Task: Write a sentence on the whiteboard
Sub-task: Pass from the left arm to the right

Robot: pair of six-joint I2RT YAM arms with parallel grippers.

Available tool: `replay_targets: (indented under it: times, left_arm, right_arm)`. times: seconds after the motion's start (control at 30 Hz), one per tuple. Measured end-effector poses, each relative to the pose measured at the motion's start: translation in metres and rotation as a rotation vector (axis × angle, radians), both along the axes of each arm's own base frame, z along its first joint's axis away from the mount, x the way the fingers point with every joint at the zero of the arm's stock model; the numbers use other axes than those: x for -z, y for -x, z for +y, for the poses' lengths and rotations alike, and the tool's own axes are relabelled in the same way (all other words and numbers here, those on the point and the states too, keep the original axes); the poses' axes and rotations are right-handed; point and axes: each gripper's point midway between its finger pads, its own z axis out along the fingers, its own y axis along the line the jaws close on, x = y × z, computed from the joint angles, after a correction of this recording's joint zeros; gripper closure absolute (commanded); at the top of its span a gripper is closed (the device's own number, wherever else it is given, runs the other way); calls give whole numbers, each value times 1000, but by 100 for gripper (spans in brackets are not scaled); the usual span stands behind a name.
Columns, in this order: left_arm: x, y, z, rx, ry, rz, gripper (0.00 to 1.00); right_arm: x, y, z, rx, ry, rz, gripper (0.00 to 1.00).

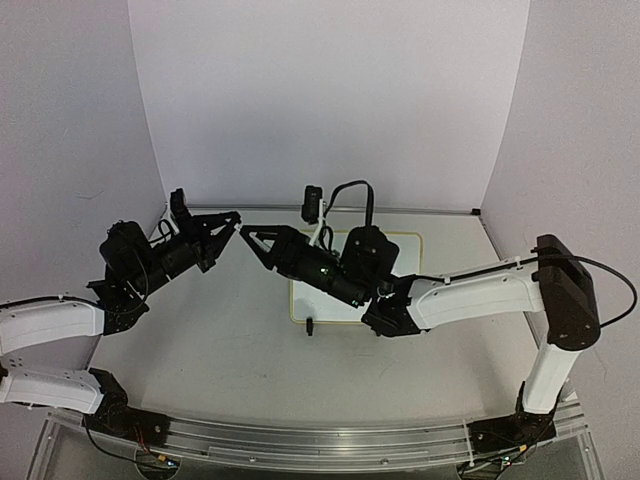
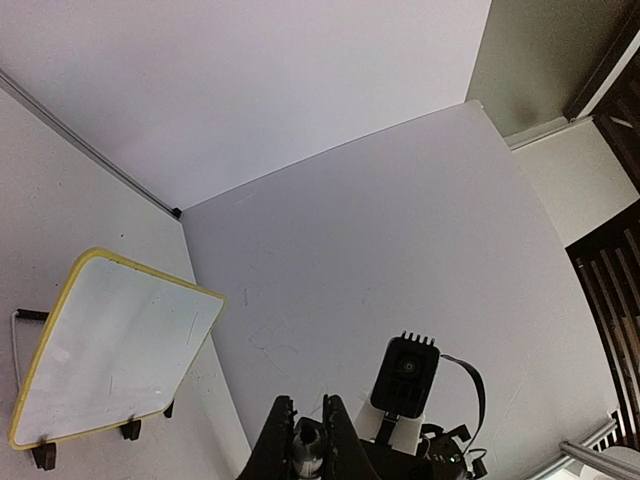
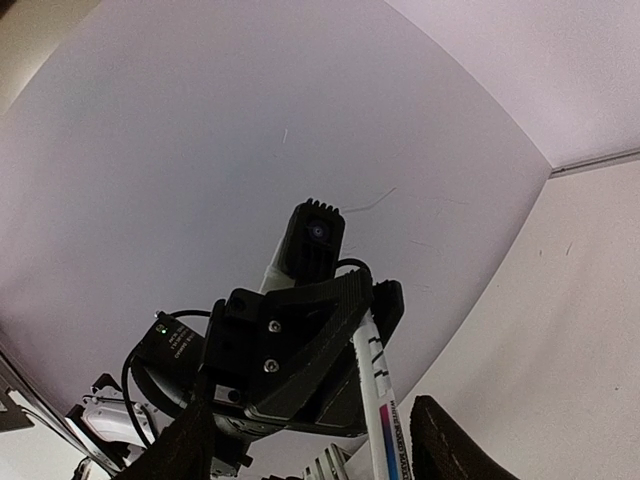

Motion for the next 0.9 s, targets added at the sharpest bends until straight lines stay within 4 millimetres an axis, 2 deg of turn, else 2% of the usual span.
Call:
replay_targets:
  times: [0.6,0.9]
  left_arm:
    - [-4,1,0,1,10,-13,100]
    - [-5,0,0,2,17,-16,100]
  right_arm:
    - [3,-3,9,-7,18,11,59]
    - [10,-10,12,22,35,27,81]
